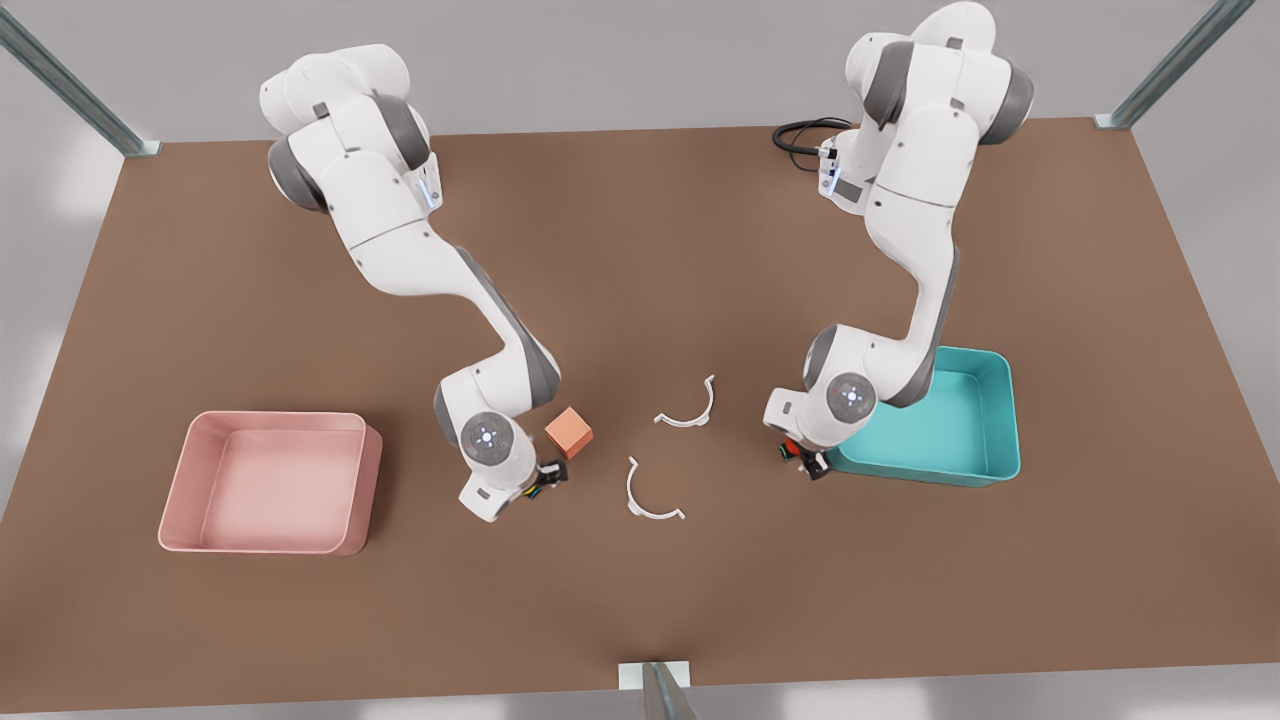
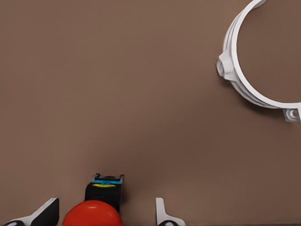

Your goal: Place the red button in the blue storage box with the left arm, and place the yellow button in the pink storage box with the right arm

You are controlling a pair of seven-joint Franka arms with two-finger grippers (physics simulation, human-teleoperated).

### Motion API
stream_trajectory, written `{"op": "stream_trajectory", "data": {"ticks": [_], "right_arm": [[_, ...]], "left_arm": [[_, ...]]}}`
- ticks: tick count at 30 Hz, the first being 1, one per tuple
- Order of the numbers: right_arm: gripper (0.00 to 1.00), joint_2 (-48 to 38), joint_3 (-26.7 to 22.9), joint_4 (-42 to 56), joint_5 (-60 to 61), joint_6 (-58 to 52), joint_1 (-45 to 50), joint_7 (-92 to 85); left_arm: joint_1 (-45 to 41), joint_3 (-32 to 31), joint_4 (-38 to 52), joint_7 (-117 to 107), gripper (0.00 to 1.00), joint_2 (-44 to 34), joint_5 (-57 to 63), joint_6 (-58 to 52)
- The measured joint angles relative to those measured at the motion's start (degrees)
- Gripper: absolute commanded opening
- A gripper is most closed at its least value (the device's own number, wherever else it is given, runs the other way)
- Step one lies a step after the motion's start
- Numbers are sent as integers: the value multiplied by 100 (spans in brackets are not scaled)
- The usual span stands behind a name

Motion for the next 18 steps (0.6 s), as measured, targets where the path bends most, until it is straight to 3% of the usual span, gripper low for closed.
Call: {"op": "stream_trajectory", "data": {"ticks": [1, 2, 5, 8, 10, 13, 15, 18], "right_arm": [[100, 3, 0, -19, -2, 53, -2, 30], [100, 5, 0, -50, -4, 107, -3, 59], [100, 21, -1, -276, -8, 351, -3, 135], [99, 23, 0, -500, -9, 574, -17, 200], [88, 22, 0, -566, -10, 678, -49, 227], [77, 21, 0, -584, -7, 782, -56, 262], [66, 22, 0, -583, -6, 827, -56, 282], [61, 20, 0, -585, -4, 873, -56, 305]], "left_arm": [[7, 0, -30, 83, 98, 11, 0, 29], [11, 1, -46, 161, 72, 17, 1, 54], [14, 1, -43, 363, 55, 22, 9, 111], [14, 1, -17, 529, 48, 14, 15, 148], [19, 7, 28, 624, 42, -4, 19, 165], [88, 9, 107, 741, 42, -149, 29, 172], [236, 15, 74, 811, 42, -585, 34, 57], [857, 16, 52, 1007, 42, -1258, 42, -459]]}}
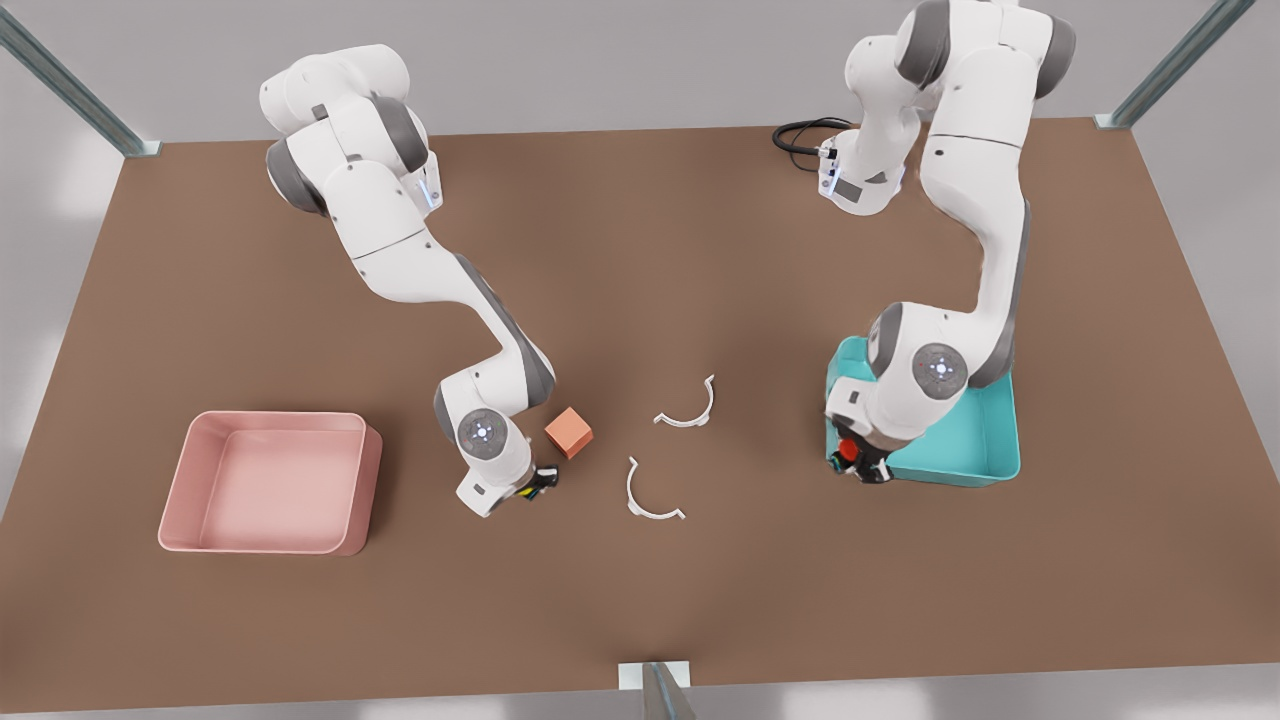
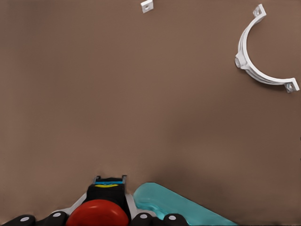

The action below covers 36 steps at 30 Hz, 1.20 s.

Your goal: Place the red button in the blue storage box with the left arm, and place the yellow button in the pink storage box with the right arm

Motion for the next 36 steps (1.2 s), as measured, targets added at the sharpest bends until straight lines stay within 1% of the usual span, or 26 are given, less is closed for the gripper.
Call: {"op": "stream_trajectory", "data": {"ticks": [2, 3, 5, 6, 7, 10, 13, 17, 21, 23, 24, 29, 30, 31, 32, 36], "right_arm": [[60, -4, 0, 0, 2, 22, 0, 11], [55, -7, 0, 1, 6, 30, 0, 13], [55, -38, -1, 18, 20, 41, -8, 9], [56, -104, -2, 31, 23, 40, -24, 8], [56, -199, -2, 34, 26, 32, -45, 7], [56, -696, -1, -45, 34, -153, -210, -30], [56, -1495, 1, -726, 38, -344, -556, -116], [56, -2520, 0, -1723, 36, -496, -1293, -359], [56, -2945, 0, -2278, 34, -576, -2060, -759], [56, -3083, 0, -2484, 37, -602, -2443, -1005], [56, -3120, -1, -2554, 38, -613, -2606, -1134], [56, -3101, -1, -2780, 39, -633, -3288, -1798], [60, -3029, -1, -2783, 38, -622, -3335, -1919], [72, -2896, -1, -2760, 30, -573, -3356, -2029], [100, -2783, -1, -2745, 25, -518, -3359, -2126], [100, -2660, 16, -2553, 16, -394, -3315, -2453]], "left_arm": [[551, 3, -147, 229, 42, -300, 0, -386], [717, 7, -346, 347, 42, -435, 0, -566], [863, 12, -939, 566, 43, -683, -2, -854], [889, 15, -1163, 668, 60, -751, -3, -967], [910, 16, -1288, 766, 100, -741, -4, -1071], [977, 14, -1192, 1030, 100, -653, -15, -1317], [1001, 15, -663, 1094, 100, -768, -3, -1476], [985, 3, 1033, 321, 100, -834, -150, -2007], [1007, 98, 2193, -959, 100, -940, -158, -2650], [958, 129, 2043, -1546, 100, -1547, 5, -3048], [919, 131, 2003, -1823, 100, -1639, 66, -3229], [828, 117, 1962, -3026, 100, -1475, 193, -3779], [823, 116, 1961, -3232, 100, -1455, 203, -3842], [825, 116, 1961, -3426, 100, -1439, 213, -3895], [828, 116, 1961, -3610, 100, -1428, 217, -3939], [826, 116, 1964, -4252, 100, -1373, 247, -4051]]}}
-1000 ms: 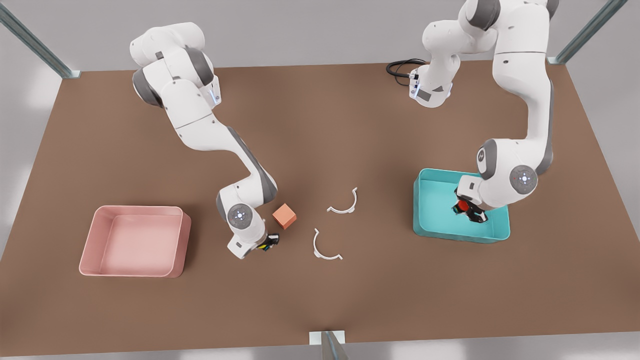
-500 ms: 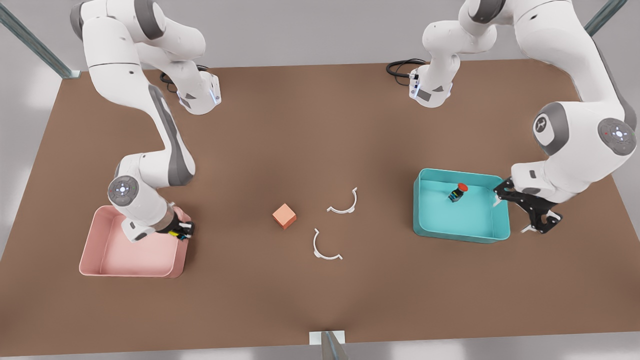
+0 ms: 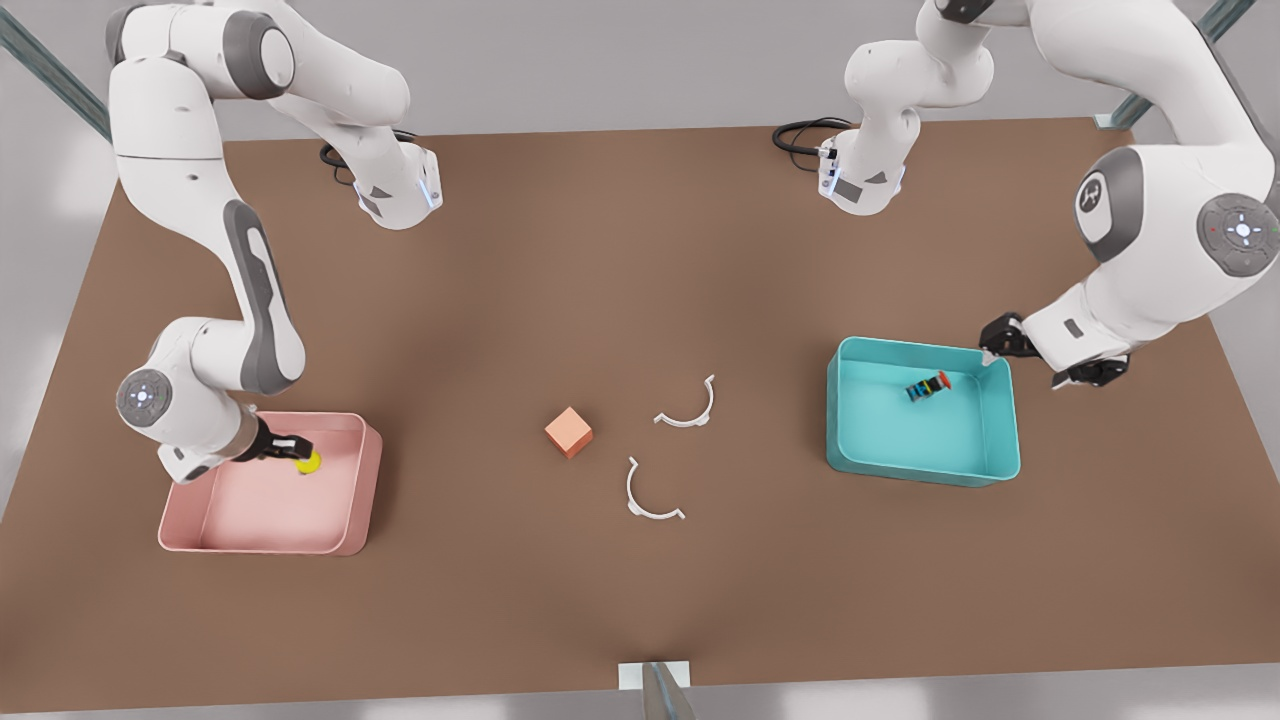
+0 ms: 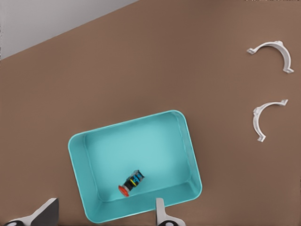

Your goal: Place the red button in the blue storage box with the left arm, and place the yellow button in the pink storage box with the right arm

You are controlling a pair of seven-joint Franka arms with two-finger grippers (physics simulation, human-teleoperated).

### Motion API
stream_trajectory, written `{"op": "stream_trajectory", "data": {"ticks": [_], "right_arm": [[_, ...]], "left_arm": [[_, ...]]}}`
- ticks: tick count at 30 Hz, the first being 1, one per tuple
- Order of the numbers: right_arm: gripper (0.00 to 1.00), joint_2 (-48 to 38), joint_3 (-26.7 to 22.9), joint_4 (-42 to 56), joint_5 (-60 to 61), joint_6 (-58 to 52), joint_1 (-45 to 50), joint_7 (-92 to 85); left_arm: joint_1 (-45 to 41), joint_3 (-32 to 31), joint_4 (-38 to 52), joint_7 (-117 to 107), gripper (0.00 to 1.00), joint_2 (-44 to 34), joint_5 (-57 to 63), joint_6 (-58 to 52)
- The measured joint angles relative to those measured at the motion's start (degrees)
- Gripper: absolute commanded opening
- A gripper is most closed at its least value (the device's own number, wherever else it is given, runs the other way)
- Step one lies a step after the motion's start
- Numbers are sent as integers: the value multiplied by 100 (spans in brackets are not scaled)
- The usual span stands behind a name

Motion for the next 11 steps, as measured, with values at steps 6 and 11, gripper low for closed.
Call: {"op": "stream_trajectory", "data": {"ticks": [6, 11], "right_arm": [[100, -876, 253, 2432, -69, -1425, 557, -185], [100, -1491, 337, 1942, -176, -2448, 664, -105]], "left_arm": [[-15, -7, 4, -732, 100, 32, 16, -68], [-15, -11, 10, -1180, 100, 46, 20, -90]]}}
